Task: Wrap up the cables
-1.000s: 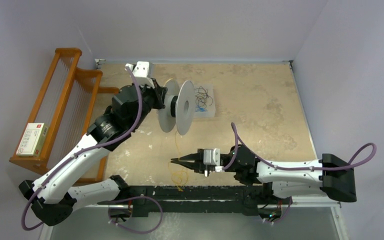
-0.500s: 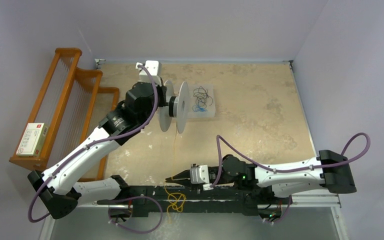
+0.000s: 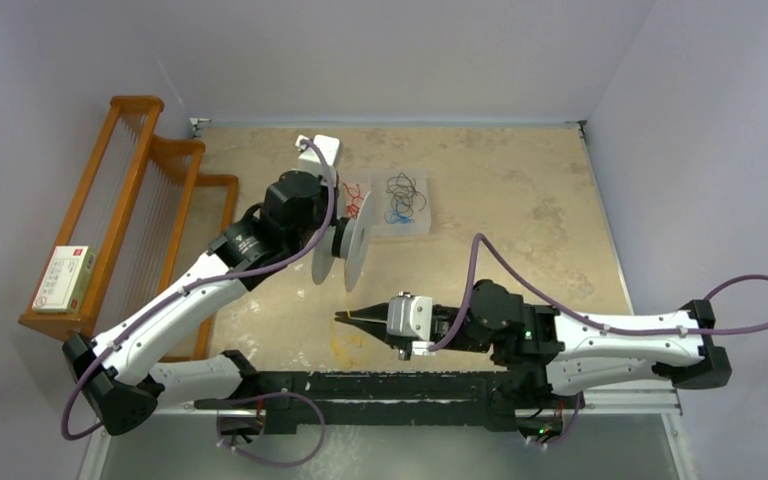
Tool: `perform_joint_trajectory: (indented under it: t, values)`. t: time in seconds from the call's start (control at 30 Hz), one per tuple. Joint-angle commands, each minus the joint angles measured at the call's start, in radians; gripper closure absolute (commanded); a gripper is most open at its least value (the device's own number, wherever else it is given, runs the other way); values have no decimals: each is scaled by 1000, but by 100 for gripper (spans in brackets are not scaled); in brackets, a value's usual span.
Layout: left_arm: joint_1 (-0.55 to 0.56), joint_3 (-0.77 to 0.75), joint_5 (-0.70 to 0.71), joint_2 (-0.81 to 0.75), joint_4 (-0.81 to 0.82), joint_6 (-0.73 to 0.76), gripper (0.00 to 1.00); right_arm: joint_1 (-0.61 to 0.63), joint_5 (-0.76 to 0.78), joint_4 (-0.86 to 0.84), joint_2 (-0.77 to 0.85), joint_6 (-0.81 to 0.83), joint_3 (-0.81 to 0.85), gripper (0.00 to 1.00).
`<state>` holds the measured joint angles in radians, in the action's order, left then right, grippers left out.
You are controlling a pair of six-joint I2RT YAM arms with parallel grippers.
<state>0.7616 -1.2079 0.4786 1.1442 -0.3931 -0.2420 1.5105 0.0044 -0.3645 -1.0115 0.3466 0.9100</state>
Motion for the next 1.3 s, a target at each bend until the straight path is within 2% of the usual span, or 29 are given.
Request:
perform_joint_trajectory:
  t: [0.0,0.23,0.43,0.77,1.03,1.27]
  values:
    - [8,25,-63,-39,37,87,100,10,79,227,42,37,154,100]
    - [81,55,-100,-55,29,189,100,10,163,486,49,67,320,100]
    - [148,76,-152,-70,25,245,100,10,261,618,73,72,409,100]
    - [190,123,-302,-139,26,291,100,10,415,760,105,55,467,100]
    - [191,104,-485,-199,-38,309,100,9,530,895,108,14,521,100]
    - [190,81,-653,-246,-71,309,100,10,693,906,133,-28,497,100]
